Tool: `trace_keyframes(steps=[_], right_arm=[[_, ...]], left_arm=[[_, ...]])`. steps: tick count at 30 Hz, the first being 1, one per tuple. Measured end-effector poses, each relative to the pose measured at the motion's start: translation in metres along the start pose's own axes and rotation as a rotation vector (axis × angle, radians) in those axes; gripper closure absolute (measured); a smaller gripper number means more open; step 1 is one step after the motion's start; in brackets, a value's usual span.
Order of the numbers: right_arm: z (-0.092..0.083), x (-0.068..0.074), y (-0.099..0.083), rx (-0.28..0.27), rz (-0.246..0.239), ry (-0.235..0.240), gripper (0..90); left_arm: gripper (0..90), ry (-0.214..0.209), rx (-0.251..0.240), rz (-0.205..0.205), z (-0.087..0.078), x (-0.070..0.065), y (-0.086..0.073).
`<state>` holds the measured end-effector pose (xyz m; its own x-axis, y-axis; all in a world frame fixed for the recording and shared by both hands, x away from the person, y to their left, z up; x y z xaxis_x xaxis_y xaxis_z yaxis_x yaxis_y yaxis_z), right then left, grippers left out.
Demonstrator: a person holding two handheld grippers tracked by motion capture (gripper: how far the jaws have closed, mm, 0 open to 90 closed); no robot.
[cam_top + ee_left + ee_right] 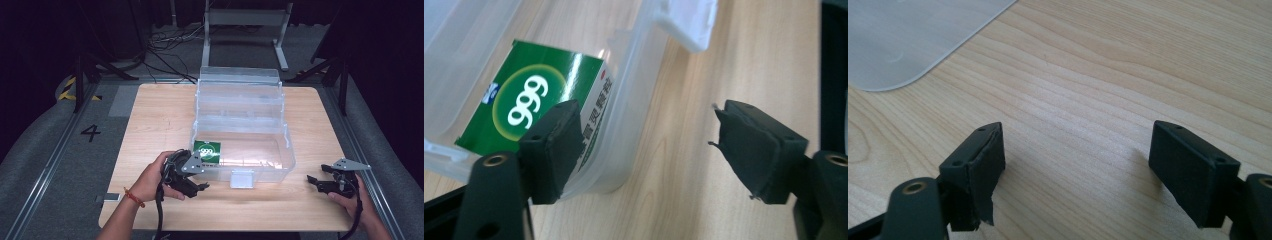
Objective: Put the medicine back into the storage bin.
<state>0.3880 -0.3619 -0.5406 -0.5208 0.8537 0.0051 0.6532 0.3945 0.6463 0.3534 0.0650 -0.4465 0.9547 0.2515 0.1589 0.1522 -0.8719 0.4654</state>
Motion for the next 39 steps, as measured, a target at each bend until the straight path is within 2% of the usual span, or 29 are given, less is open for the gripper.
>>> trace_keyframes(steps=[2, 4, 7, 10, 11, 13, 15, 20, 21, 23, 25, 28, 31, 39], right_arm=[[0.000, 0.000, 0.000, 0.000, -0.001, 0.002, 22.6], [-0.001, 0.000, 0.000, 0.013, -0.006, 0.007, 23.5], [-0.004, -0.001, 0.003, 0.033, -0.014, -0.003, 28.8], [-0.015, -0.001, 0.016, -0.019, -0.010, 0.005, 32.1], [-0.018, 0.000, 0.021, -0.038, -0.008, 0.015, 33.6], [-0.028, 0.002, 0.035, -0.075, -0.025, 0.022, 35.8], [-0.036, 0.004, 0.048, -0.098, -0.043, 0.027, 38.5], [-0.059, 0.011, 0.094, -0.170, -0.108, 0.035, 42.8], [-0.059, 0.011, 0.094, -0.170, -0.108, 0.035, 42.8], [-0.066, 0.015, 0.114, -0.186, -0.134, 0.056, 43.2], [-0.069, 0.020, 0.135, -0.204, -0.170, 0.045, 43.9], [-0.069, 0.029, 0.158, -0.214, -0.207, 0.053, 43.9], [-0.064, 0.038, 0.179, -0.214, -0.244, 0.080, 43.3], [-0.045, 0.050, 0.224, -0.183, -0.310, 0.096, 44.6]], left_arm=[[33.8, -0.009, -0.009, -0.019, 0.003, 0.001, -0.002], [36.7, 0.007, -0.024, -0.047, 0.006, 0.005, -0.003], [42.1, 0.001, -0.038, -0.079, 0.009, 0.011, -0.003], [43.9, -0.013, -0.037, -0.076, 0.013, 0.013, -0.003], [46.3, -0.006, -0.033, -0.083, 0.015, 0.015, -0.003], [51.1, -0.024, -0.015, -0.096, 0.019, 0.018, -0.004], [53.9, -0.021, -0.027, -0.100, 0.021, 0.020, -0.004], [65.3, -0.026, -0.038, -0.082, 0.022, 0.022, -0.004], [65.9, -0.026, -0.038, -0.082, 0.022, 0.022, -0.004], [67.1, -0.035, -0.040, -0.081, 0.022, 0.021, -0.003], [69.1, -0.039, -0.043, -0.065, 0.023, 0.021, -0.002], [70.6, -0.044, -0.043, -0.058, 0.023, 0.021, -0.002], [71.7, -0.059, -0.047, -0.054, 0.023, 0.021, -0.002], [75.8, -0.088, -0.047, -0.021, 0.024, 0.021, 0.000]])
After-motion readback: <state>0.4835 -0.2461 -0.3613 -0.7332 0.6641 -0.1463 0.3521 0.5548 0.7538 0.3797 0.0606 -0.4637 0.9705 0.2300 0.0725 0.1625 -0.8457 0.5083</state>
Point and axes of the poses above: each handheld gripper's, and its own axes: z roughly forward along the jaws, y roughly out of its top, x roughly to its left, the point moved 8 cm from there along z, roughly forward along the jaws, and after that the axes turned 8 degrees about x, right-handed, at the moved point
